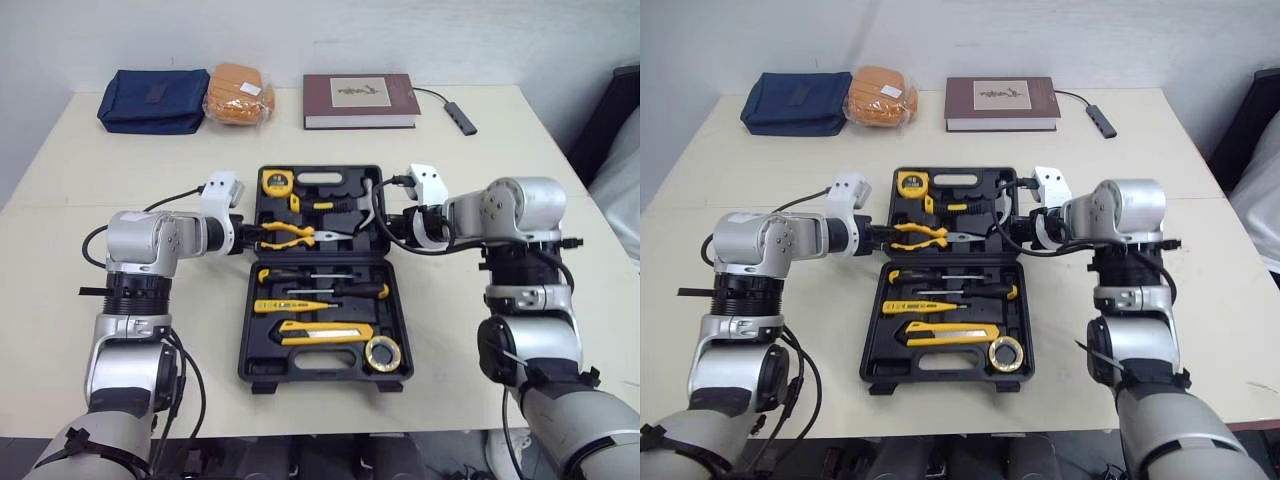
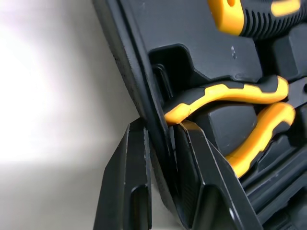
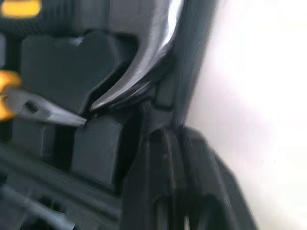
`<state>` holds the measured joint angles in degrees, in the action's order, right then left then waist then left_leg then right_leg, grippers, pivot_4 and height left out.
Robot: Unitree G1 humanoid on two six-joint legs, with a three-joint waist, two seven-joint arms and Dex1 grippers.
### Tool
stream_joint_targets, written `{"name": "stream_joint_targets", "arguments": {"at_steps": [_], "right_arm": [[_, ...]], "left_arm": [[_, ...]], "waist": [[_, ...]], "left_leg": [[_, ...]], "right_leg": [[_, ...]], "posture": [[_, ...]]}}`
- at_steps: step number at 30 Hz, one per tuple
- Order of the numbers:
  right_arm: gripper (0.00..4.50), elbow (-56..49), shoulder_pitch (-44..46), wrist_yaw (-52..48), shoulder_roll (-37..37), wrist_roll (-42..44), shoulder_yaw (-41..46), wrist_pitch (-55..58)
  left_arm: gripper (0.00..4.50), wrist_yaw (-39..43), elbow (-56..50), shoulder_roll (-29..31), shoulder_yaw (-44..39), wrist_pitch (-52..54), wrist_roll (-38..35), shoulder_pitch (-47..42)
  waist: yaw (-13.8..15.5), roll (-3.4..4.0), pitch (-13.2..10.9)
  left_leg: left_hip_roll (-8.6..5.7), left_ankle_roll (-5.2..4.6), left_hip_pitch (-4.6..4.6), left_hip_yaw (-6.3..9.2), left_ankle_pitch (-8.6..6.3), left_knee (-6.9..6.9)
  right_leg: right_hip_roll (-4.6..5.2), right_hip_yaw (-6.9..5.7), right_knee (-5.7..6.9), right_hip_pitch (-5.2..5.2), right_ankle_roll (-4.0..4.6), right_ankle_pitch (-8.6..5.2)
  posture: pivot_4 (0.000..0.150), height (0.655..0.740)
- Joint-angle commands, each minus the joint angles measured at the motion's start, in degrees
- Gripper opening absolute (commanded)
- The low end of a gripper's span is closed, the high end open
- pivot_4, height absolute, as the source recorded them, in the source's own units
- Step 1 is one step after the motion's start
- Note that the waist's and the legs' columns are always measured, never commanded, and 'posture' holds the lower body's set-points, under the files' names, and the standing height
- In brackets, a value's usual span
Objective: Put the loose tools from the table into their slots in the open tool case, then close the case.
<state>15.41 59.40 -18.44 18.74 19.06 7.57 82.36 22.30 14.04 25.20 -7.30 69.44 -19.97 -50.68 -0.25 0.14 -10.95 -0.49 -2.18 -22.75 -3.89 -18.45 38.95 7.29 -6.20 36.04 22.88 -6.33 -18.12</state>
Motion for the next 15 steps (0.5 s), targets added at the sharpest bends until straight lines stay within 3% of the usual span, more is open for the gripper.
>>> {"name": "stream_joint_targets", "arguments": {"at_steps": [1,7,10,15], "right_arm": [[0.0,-9.6,-3.5,-4.3,2.5,0.3,-0.3,-15.2],[0.0,-17.7,-15.3,-11.0,5.4,-2.4,-3.1,-40.2],[0.0,-17.3,-19.7,-11.6,6.3,-4.2,-3.6,-49.6],[0.0,-11.7,-29.2,-11.2,10.8,-14.5,-7.8,-75.4]], "left_arm": [[0.17,2.8,-3.8,-0.6,-5.1,-13.7,-2.0,0.7],[0.17,4.7,-5.0,-0.1,-4.3,-40.1,2.8,7.9],[0.17,5.3,-4.9,-0.2,-4.5,-49.2,3.7,10.8],[0.17,4.6,-3.7,0.5,-5.1,-64.0,6.2,17.7]], "waist": [[-0.1,0.0,0.0],[-0.2,0.0,0.0],[-0.3,-0.02,0.0],[-0.1,-0.02,0.0]], "left_leg": [[-0.02,0.0,-0.13,-0.02,0.0,0.02],[-0.03,-0.03,-0.5,-0.22,0.02,-0.01],[-0.03,-0.07,-0.5,-0.35,0.04,-0.01],[-0.01,-0.11,-0.46,-0.4,0.06,0.01]], "right_leg": [[-0.01,-0.06,0.02,0.15,-0.02,0.01],[-0.04,-0.13,0.1,0.69,-0.04,0.02],[0.0,-0.14,0.06,0.71,-0.04,0.02],[0.06,-0.14,0.06,0.67,-0.05,0.03]], "posture": [[0.15,0.74],[0.15,0.74],[0.15,0.74],[0.15,0.74]]}}
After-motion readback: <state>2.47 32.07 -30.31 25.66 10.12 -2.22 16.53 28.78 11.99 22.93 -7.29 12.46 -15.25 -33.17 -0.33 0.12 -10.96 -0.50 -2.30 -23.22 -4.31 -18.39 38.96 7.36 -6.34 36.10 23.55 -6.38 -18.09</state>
